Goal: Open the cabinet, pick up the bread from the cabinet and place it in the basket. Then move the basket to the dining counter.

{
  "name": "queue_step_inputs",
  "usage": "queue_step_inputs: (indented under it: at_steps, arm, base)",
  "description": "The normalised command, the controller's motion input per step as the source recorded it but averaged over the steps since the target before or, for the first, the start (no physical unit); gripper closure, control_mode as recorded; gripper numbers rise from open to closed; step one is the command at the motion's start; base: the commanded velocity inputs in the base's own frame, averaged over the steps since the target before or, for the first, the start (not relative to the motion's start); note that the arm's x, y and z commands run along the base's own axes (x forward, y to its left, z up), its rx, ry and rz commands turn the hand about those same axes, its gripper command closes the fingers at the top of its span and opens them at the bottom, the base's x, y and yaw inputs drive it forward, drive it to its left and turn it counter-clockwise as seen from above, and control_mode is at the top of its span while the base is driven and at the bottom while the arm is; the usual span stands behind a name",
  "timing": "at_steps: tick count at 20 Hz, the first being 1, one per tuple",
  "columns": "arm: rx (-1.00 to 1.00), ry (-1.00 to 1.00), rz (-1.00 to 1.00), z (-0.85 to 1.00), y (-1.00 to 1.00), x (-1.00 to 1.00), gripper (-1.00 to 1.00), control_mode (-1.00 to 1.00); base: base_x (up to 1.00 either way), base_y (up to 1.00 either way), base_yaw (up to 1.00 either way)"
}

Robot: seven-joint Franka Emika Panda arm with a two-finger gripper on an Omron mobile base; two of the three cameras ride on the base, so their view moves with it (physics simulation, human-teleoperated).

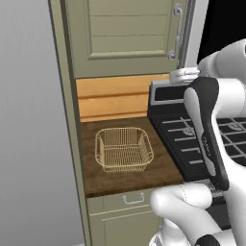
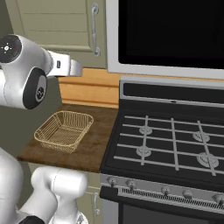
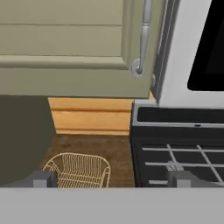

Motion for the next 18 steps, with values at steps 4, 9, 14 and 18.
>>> queue_step_inputs:
  at_steps: [4, 9, 14, 18]
  arm:
    - [0.11, -0.03, 0.0, 0.59, -0.24, 0.35, -1.0, -1.0]
    - [0.03, 0.0, -0.01, 0.39, -0.04, 0.47, -1.0, -1.0]
    - [0.0, 0.0, -0.09, 0.41, -0.01, 0.64, -1.0, -1.0]
    - [0.0, -0.01, -0.01, 0.19, -0.19, 0.54, -1.0, -1.0]
  base:
    - [0.0, 0.0, 0.0]
    - [0.0, 0.0, 0.0]
    - [0.0, 0.0, 0.0]
    - [0.0, 0.0, 0.0]
